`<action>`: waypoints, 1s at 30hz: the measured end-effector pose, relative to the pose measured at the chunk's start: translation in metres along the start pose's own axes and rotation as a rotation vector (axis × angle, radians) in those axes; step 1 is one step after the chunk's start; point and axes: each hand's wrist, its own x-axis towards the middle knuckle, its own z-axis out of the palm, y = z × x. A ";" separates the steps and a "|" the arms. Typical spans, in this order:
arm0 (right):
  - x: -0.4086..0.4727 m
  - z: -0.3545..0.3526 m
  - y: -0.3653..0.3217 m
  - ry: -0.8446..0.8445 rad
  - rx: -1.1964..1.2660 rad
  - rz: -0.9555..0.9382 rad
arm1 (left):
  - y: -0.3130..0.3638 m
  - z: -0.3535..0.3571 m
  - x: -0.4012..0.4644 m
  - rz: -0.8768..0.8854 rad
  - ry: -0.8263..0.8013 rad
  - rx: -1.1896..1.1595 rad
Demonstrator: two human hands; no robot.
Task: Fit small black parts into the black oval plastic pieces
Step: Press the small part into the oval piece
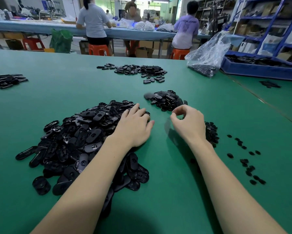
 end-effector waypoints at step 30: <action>0.006 -0.025 0.011 -0.179 -0.290 0.056 | 0.016 -0.019 -0.008 -0.424 0.171 -1.358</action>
